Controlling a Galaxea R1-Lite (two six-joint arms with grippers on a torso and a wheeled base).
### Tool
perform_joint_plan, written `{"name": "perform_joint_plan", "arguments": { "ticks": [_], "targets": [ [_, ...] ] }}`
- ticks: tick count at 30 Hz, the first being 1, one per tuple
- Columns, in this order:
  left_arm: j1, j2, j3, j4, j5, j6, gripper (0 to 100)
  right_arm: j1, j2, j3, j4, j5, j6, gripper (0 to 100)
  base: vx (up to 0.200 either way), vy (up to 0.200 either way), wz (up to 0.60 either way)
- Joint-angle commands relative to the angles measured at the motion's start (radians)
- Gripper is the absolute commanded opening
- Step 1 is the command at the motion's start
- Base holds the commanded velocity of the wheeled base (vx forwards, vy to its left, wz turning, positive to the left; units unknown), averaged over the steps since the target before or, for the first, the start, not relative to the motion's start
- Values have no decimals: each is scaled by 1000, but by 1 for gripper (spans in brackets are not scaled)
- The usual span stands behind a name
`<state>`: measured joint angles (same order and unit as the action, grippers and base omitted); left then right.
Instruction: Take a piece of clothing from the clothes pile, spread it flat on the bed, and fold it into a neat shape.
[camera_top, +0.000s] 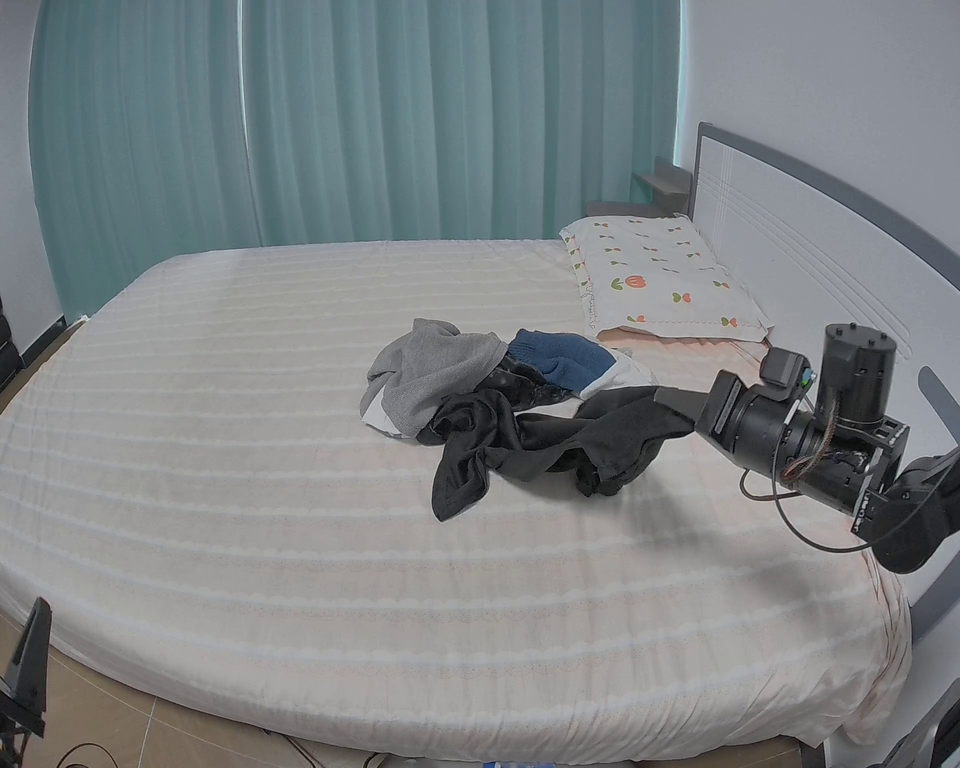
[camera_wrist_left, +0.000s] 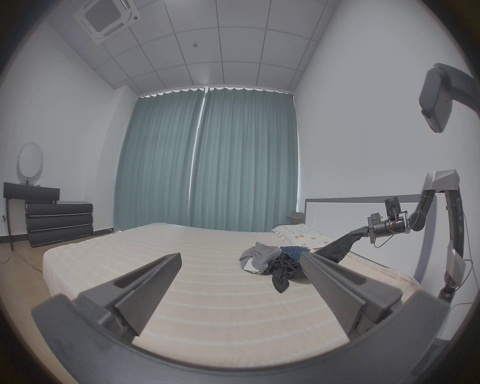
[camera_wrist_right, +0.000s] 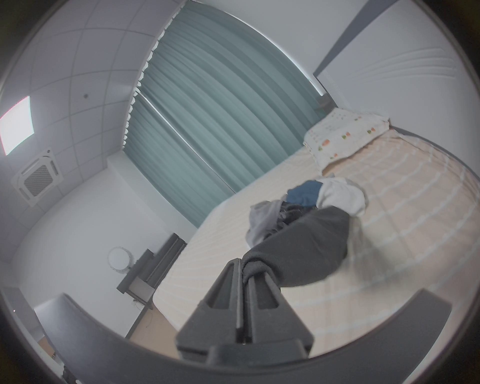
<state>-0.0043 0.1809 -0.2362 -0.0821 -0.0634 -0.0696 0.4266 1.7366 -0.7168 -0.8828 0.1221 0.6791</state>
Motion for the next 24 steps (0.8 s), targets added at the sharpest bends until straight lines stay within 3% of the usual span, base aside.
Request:
{"name": "perform_joint_plan", "arguments": {
  "ticks": [1, 4, 5, 14, 17, 19, 21, 24],
  "targets": [
    [-16, 433, -155, -50, -84, 57, 100, 24, -224, 19, -8, 8, 16, 0, 0, 0, 0],
    [-20, 502, -157, -65, -90, 83, 100, 26, -241, 23, -1, 8, 16, 0, 0, 0, 0],
    [-82, 687, -155, -122, -90, 122, 100, 32, -258, 56, -7, 1, 5, 0, 0, 0, 0],
    [-287, 1128, -170, -366, -78, 111, 100, 9, -296, 8, 4, 4, 14, 0, 0, 0, 0],
    [-378, 1356, -166, -507, -12, 51, 100, 8, -324, 10, 7, 7, 14, 0, 0, 0, 0],
    [-399, 1410, -172, -544, 8, 22, 100, 8, -330, 13, 8, 8, 14, 0, 0, 0, 0],
    [-457, 1589, -232, -697, 76, -79, 100, 23, -331, 28, 8, 7, 14, 0, 0, 0, 0],
    [-479, 1714, -282, -777, 122, -99, 100, 31, -333, 30, 7, 5, 14, 0, 0, 0, 0]
  ]
}}
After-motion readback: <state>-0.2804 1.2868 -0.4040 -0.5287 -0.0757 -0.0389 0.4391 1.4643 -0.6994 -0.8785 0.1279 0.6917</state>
